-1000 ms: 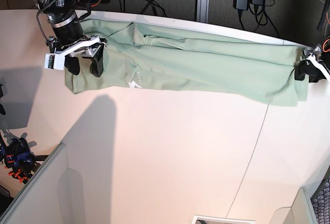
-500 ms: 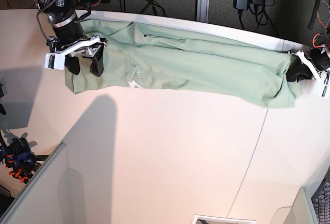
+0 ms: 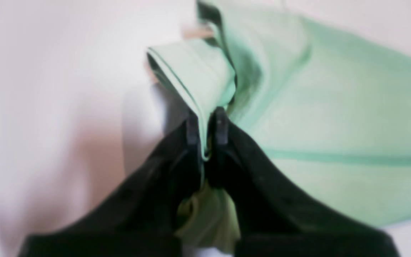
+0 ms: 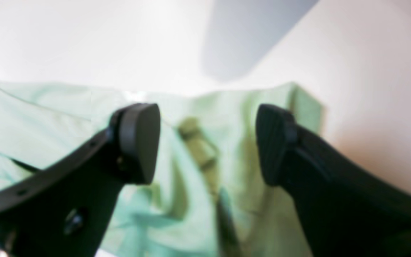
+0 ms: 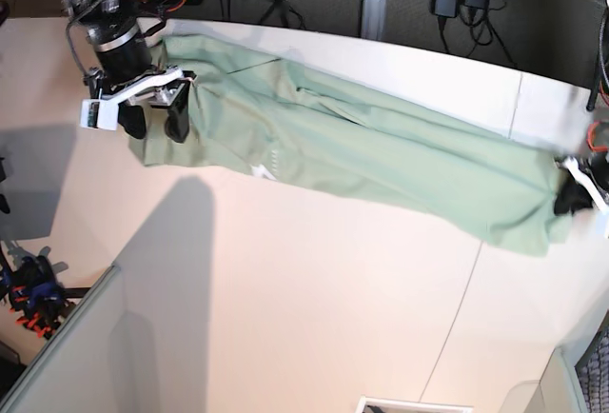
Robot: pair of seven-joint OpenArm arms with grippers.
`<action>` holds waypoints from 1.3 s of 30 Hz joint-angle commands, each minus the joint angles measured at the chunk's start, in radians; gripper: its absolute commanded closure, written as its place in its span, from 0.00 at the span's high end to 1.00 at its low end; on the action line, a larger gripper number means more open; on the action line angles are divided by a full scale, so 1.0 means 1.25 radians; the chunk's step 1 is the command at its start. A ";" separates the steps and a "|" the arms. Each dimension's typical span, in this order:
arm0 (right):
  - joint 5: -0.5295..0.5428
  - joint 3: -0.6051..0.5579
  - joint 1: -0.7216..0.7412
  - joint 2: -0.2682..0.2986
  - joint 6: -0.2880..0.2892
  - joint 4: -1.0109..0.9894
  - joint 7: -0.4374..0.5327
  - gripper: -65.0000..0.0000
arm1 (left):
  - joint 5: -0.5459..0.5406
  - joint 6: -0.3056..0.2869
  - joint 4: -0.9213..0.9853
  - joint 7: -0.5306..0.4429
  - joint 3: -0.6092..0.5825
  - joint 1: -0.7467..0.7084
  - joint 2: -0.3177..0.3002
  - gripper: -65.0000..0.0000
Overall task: Fold the T-shirt properly
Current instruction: 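Fold the hem end toward the collar with the left gripper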
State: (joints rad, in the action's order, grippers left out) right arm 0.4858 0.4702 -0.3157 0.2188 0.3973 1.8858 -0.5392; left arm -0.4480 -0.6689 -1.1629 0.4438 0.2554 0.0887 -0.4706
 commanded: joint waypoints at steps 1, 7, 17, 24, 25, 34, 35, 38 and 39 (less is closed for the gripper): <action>0.010 0.005 0.004 0.009 0.002 0.016 0.022 0.64 | -0.014 0.000 0.017 -0.031 0.005 0.043 -0.025 0.00; 0.025 0.005 0.005 0.008 0.002 0.016 0.025 0.64 | -0.036 -0.023 0.053 -0.024 0.005 0.120 -0.079 0.00; 0.025 0.005 0.004 0.008 0.002 0.016 0.027 0.64 | -0.245 -0.023 -0.272 0.129 -0.015 0.011 0.016 0.00; 0.024 0.005 0.004 0.009 0.002 0.016 0.027 0.64 | -0.194 -0.023 -0.327 0.161 -0.184 -0.013 0.085 0.00; 0.024 0.005 0.004 0.009 0.002 0.016 0.028 0.64 | -0.187 -0.023 -0.327 0.162 -0.208 -0.013 0.090 0.00; 0.024 0.005 0.004 0.009 0.002 0.016 0.031 0.64 | -0.175 -0.016 -0.327 0.193 -0.337 -0.013 0.110 0.01; 0.024 0.005 0.005 0.009 0.002 0.016 0.031 0.64 | -0.170 0.004 -0.327 0.193 -0.337 -0.013 0.115 0.11; 0.025 0.005 0.005 0.008 0.002 0.016 0.032 0.64 | -0.171 0.006 -0.327 0.197 -0.337 -0.013 0.127 0.35; 0.025 0.005 0.005 0.008 0.002 0.016 0.034 0.64 | -0.174 0.006 -0.327 0.197 -0.337 -0.014 0.130 0.42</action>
State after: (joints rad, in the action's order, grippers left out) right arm 0.5014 0.4702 -0.3161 0.2184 0.3973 1.8858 -0.5270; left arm -0.6456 -0.6628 -1.5539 0.7101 -0.1692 0.0525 -0.3038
